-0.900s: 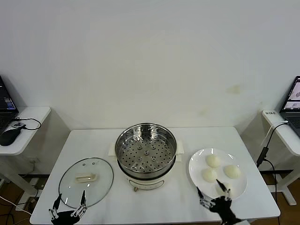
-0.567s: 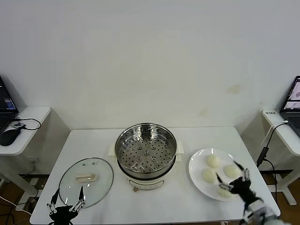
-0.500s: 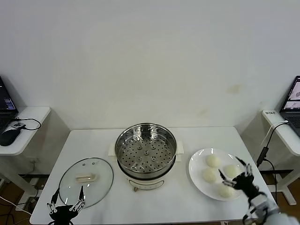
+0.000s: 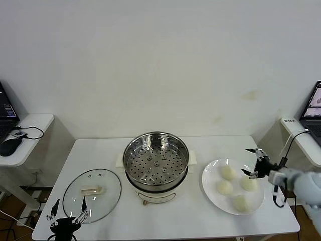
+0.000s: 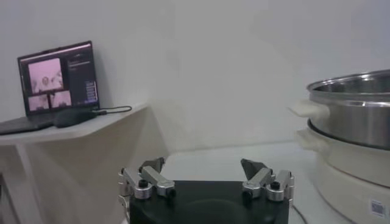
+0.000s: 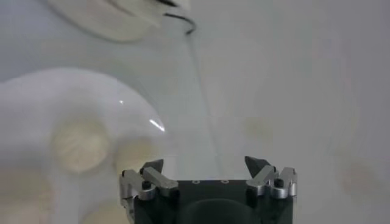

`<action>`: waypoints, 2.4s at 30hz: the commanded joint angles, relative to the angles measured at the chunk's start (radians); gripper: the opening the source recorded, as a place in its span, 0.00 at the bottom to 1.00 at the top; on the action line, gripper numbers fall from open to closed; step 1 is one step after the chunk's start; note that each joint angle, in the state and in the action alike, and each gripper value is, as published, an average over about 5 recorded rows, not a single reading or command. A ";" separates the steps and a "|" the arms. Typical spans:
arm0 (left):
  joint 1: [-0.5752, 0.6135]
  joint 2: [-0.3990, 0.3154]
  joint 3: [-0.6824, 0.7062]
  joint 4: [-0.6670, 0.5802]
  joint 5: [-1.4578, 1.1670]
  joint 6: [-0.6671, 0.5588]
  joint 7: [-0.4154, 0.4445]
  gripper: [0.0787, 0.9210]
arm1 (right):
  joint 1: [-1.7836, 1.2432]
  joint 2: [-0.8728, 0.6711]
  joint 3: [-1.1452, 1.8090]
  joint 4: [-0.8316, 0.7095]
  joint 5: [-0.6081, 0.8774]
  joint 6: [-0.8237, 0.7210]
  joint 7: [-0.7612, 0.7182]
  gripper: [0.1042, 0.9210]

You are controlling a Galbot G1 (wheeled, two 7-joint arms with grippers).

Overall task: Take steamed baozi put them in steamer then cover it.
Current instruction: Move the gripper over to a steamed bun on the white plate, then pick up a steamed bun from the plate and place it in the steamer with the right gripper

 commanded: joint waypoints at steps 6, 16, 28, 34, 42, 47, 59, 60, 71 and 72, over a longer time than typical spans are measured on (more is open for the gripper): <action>0.006 -0.008 -0.016 -0.015 0.009 0.002 -0.010 0.88 | 0.729 -0.095 -0.844 -0.224 0.058 -0.012 -0.232 0.88; 0.008 -0.013 -0.018 -0.021 0.011 0.000 -0.003 0.88 | 0.744 -0.003 -0.927 -0.316 0.059 -0.044 -0.205 0.88; 0.008 -0.008 -0.023 -0.025 0.008 -0.002 0.004 0.88 | 0.705 0.142 -0.903 -0.433 0.039 -0.068 -0.159 0.88; 0.005 -0.007 -0.025 -0.020 0.009 -0.005 0.005 0.88 | 0.703 0.195 -0.904 -0.474 0.028 -0.075 -0.149 0.88; 0.003 -0.008 -0.024 -0.012 0.011 -0.012 0.005 0.88 | 0.704 0.224 -0.909 -0.502 0.013 -0.092 -0.146 0.88; 0.003 -0.010 -0.023 -0.011 0.011 -0.016 0.005 0.88 | 0.704 0.231 -0.908 -0.512 0.011 -0.098 -0.145 0.84; 0.012 -0.011 -0.022 -0.014 0.012 -0.027 0.003 0.88 | 0.720 0.208 -0.916 -0.490 0.018 -0.099 -0.167 0.68; 0.013 -0.011 -0.022 -0.014 0.012 -0.029 0.003 0.88 | 0.725 0.201 -0.922 -0.483 0.021 -0.097 -0.170 0.67; 0.015 -0.001 -0.018 -0.014 -0.007 -0.031 0.006 0.88 | 0.926 0.074 -1.049 -0.333 0.150 -0.111 -0.182 0.65; 0.014 0.001 -0.016 -0.012 -0.015 -0.031 0.008 0.88 | 0.967 0.065 -1.068 -0.316 0.170 -0.114 -0.182 0.65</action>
